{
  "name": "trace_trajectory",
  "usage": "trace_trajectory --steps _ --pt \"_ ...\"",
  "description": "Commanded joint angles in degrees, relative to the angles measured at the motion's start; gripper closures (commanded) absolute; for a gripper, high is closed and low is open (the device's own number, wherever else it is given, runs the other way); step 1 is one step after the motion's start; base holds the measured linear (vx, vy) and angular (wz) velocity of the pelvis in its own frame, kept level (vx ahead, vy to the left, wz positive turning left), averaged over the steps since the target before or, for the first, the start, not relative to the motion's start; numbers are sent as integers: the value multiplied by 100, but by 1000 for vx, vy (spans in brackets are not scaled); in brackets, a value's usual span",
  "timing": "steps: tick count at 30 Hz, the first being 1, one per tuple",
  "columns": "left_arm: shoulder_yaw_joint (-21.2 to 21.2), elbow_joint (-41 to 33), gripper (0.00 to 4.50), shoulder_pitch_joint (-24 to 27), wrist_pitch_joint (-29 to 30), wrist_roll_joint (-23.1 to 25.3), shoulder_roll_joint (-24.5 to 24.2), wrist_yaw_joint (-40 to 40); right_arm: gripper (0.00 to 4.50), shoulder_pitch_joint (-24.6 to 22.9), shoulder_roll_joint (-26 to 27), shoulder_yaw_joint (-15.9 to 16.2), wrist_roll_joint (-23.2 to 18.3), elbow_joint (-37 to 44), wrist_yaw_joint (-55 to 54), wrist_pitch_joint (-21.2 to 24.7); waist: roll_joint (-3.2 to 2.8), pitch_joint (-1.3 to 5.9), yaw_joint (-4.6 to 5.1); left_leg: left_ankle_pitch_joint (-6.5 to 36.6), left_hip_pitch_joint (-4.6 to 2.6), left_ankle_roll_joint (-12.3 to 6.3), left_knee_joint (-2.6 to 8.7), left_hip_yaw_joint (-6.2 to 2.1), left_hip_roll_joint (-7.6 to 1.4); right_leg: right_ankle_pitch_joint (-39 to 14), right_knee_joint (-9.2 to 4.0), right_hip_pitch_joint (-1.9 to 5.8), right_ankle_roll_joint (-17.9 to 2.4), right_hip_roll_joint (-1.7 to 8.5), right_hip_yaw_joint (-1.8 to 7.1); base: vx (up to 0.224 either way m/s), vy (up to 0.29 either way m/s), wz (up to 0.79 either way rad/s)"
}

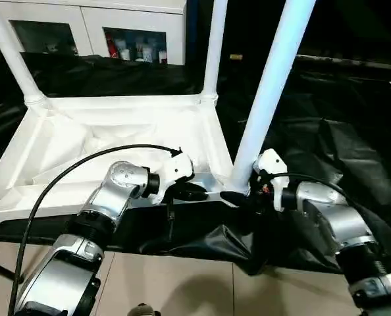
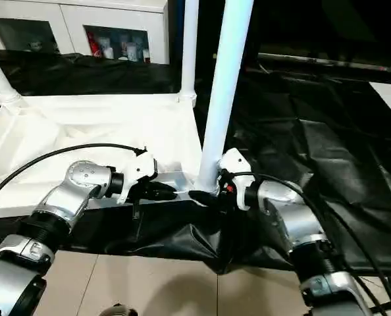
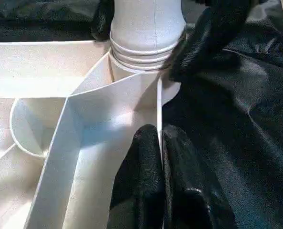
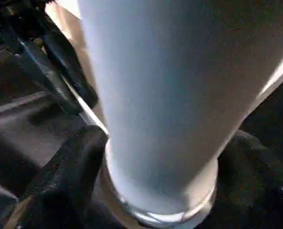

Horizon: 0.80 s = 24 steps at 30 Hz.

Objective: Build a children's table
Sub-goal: Rotate leg to tighten

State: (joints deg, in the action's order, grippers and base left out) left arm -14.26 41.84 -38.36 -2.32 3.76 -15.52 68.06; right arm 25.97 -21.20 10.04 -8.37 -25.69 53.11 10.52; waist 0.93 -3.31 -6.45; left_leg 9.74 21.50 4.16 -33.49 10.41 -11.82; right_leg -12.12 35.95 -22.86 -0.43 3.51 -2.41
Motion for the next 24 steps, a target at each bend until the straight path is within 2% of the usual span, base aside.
trace_trajectory --steps 1,9,15,17,18,19,21,22,23,24 --pt "17 -203 450 79 33 -295 102 149 108 98 -19 -36 52 -90 -39 -65 103 389 1 700 -75 -358 330 -22 -159 -227 -379 302 -1319 447 232 0 0 0" --pt "1 -298 450 120 123 -287 80 192 170 96 56 -134 -36 -200 -32 -114 97 401 4 652 -72 -392 315 -17 -150 -57 -362 305 -1354 439 230 0 0 0" --pt "-16 -360 450 160 200 -294 61 234 175 47 94 -173 -89 -230 -31 -157 93 412 2 588 -67 -411 302 -17 -144 68 -344 318 -1373 431 230 0 0 0" --pt "-7 -310 450 157 196 -269 68 162 175 31 200 -268 -109 -297 -238 -199 79 412 6 595 -71 -409 304 -17 -144 98 -343 314 -1385 423 227 0 0 0" --pt "0 -284 450 157 192 -252 75 109 175 19 261 -316 -111 -334 -364 -230 52 416 12 605 -68 -401 299 -19 -143 109 -338 311 -1403 432 231 0 0 0" --pt "1 -281 450 157 192 -251 76 105 175 18 266 -320 -111 -338 -375 -232 61 412 22 624 -68 -387 304 -19 -145 85 -348 307 -1399 431 230 0 0 0" --pt "89 189 450 -38 100 -22 269 -701 175 51 681 -594 -24 -689 -1474 -212 52 399 73 779 -76 -254 324 -31 -134 -209 -377 300 -1373 435 228 0 0 0" --pt "205 636 450 -256 171 54 580 -1401 175 101 1181 -924 20 -1064 -2809 -152 49 397 93 785 -89 -200 330 -25 -136 -273 -387 283 -1359 428 234 0 0 0" --pt "211 657 450 -267 176 58 596 -1437 175 104 1204 -938 22 -1081 -2871 -149 44 379 132 905 -119 -43 356 -29 -125 -558 -423 254 -1328 422 232 0 0 0" --pt "245 824 450 -361 245 79 735 -1709 175 121 1401 -1044 44 -1218 -3378 -139 70 391 154 977 -102 42 367 -47 -120 -759 -430 302 -1259 435 227 0 0 0"
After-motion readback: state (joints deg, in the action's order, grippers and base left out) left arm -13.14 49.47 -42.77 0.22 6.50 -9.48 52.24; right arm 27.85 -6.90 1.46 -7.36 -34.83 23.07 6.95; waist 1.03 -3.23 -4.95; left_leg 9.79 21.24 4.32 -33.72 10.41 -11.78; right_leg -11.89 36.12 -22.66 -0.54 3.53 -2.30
